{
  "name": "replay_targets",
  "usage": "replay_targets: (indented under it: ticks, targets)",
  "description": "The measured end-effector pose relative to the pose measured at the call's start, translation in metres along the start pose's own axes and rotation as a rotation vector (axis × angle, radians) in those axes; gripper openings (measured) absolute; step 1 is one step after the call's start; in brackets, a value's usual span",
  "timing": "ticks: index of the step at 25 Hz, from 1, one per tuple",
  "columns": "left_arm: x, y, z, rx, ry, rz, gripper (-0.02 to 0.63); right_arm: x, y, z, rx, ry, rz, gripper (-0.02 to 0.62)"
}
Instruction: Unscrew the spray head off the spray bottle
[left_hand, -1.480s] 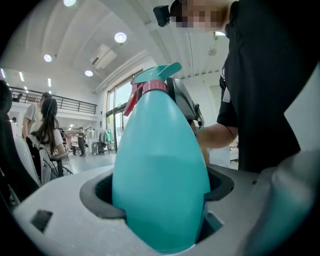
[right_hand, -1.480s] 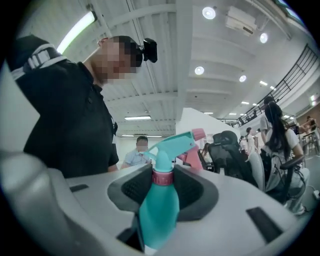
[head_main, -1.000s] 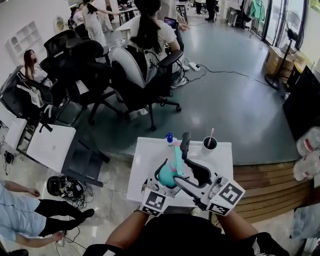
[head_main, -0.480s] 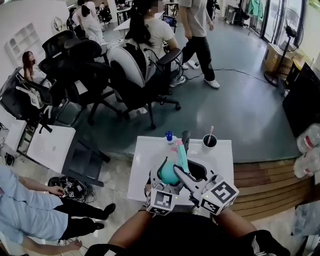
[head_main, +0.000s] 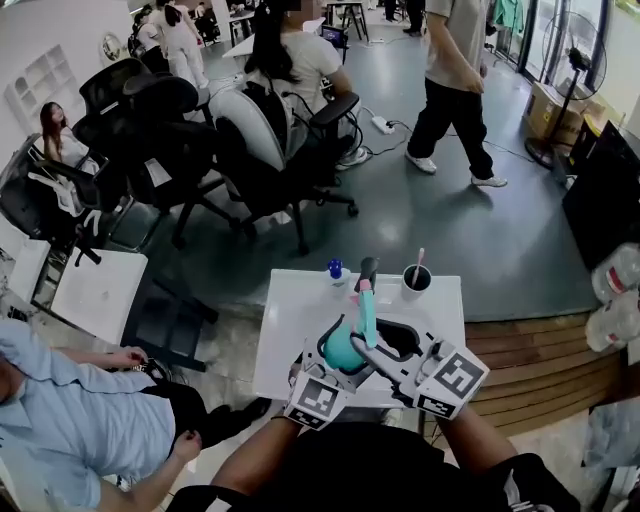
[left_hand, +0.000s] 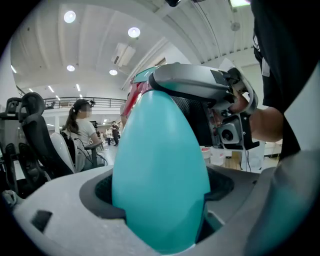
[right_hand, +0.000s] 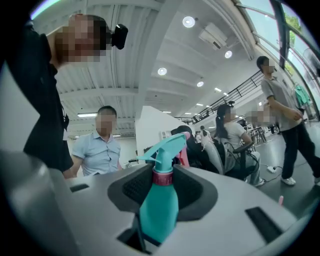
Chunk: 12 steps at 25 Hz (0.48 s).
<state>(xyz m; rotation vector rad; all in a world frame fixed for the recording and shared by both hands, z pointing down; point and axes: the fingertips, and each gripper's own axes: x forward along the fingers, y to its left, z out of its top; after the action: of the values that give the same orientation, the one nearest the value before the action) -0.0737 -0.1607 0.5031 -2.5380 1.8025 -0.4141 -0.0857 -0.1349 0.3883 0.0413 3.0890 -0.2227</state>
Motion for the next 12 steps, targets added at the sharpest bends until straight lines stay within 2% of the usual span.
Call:
replay_targets:
  ticks: [3,7,9,11,12]
  targets:
    - [0.000,-0.006,0.004,0.003,-0.021,-0.054,0.451,-0.003,0.005,0.002,-0.041,0.006,0.086,0.133]
    - [0.000,-0.020,0.008,0.035,-0.045,-0.130,0.451,-0.013,0.016,0.002,-0.114,0.023,0.253,0.133]
    - [-0.001,-0.029,0.010,0.049,-0.057,-0.172,0.451,-0.019,0.024,0.002,-0.101,0.038,0.340,0.133]
    - [0.001,-0.033,0.010,0.045,-0.060,-0.189,0.451,-0.022,0.024,0.002,-0.104,0.044,0.381,0.135]
    - [0.003,-0.031,0.009,0.031,-0.058,-0.183,0.451,-0.022,0.021,0.002,-0.121,0.040,0.366,0.138]
